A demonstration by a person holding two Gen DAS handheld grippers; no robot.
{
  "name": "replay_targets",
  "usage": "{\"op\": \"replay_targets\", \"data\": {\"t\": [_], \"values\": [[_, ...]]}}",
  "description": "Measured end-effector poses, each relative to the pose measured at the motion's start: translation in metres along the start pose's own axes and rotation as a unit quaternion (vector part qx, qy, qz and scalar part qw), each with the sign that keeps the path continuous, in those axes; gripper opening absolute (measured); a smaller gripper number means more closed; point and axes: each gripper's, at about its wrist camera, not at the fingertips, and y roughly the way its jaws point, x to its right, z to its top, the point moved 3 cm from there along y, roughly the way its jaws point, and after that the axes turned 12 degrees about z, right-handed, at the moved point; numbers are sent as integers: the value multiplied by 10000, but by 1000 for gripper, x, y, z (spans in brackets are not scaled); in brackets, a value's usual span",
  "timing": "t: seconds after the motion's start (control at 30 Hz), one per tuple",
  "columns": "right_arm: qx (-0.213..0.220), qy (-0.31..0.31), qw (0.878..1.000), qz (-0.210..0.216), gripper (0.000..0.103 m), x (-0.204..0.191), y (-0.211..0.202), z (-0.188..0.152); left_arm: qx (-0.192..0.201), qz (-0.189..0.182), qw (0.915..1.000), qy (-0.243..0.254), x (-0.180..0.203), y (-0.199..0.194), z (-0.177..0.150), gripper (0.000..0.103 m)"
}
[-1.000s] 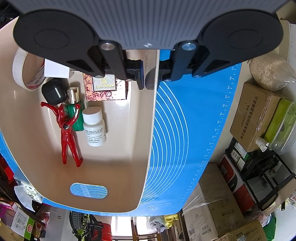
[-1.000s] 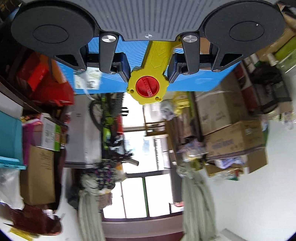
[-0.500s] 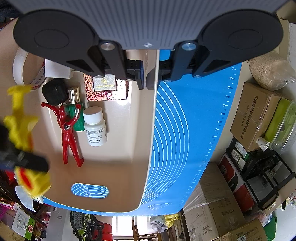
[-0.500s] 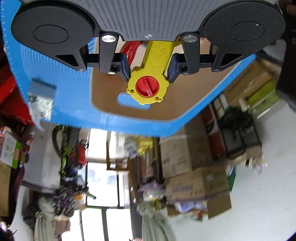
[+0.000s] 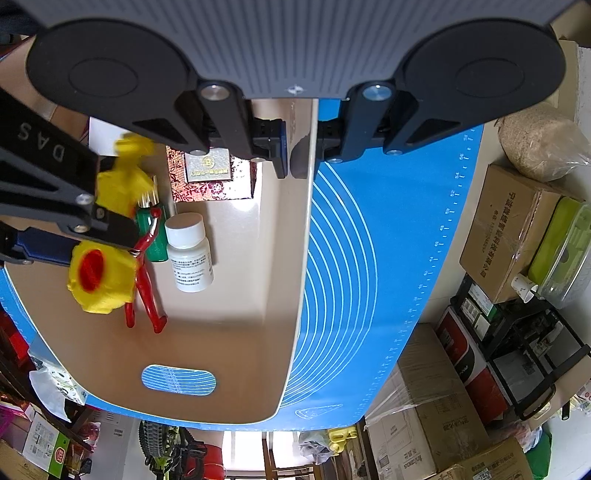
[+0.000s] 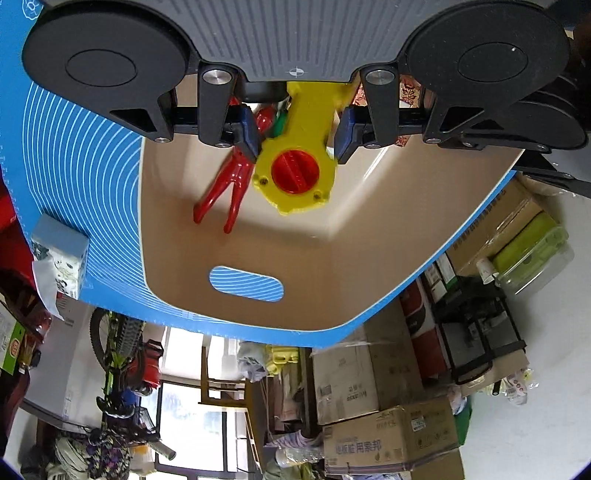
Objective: Organize rigid objects
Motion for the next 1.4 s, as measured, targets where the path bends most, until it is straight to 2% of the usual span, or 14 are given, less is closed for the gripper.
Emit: {"op": "replay_targets", "data": {"t": [0.13, 0.23, 0.27, 0.3, 0.33, 0.4, 0.43, 0.47, 0.57, 0.7, 0.8, 1.07, 1.4], "values": [[131, -32, 9999, -44, 51, -2, -8, 5, -5, 29, 10000, -31, -2, -1, 1, 12], [281, 85, 9995, -77, 74, -2, -18, 10, 90, 56, 9999, -106, -6, -6, 1, 15], [348, 145, 9993, -79, 75, -2, -22, 10, 127, 53, 9998, -120, -7, -8, 2, 17], [409, 187, 9990, -62, 75, -3, -27, 11, 152, 36, 9998, -122, -8, -11, 2, 26], [443, 214, 9988, -61, 76, -3, -32, 11, 205, 22, 9997, -144, -8, -16, 2, 47], [517, 292, 9981, -145, 81, -4, -42, 12, 381, 46, 9990, -233, -9, -27, 3, 68], [586, 336, 9976, -177, 86, -3, -49, 12, 473, 54, 9985, -279, -10, -34, 3, 71], [669, 370, 9968, -213, 91, -4, -56, 12, 551, 46, 9980, -306, -10, -40, 4, 71], [879, 395, 9946, -374, 95, -3, -78, 11, 698, 29, 9970, -346, -11, -58, 3, 75], [977, 520, 9928, -457, 96, -3, -106, 7, 773, 47, 9959, -457, -14, -75, -5, 76], [1025, 556, 9917, -536, 98, -6, -126, 0, 900, -72, 9936, -678, -18, -91, -12, 78], [1043, 595, 9908, -631, 98, -20, -171, -38, 1187, -14, 9913, -574, -17, -138, -32, 83], [1103, 541, 9892, -802, 98, -39, -220, -83, 1341, 13, 9899, -454, -13, -172, -70, 83]]}}
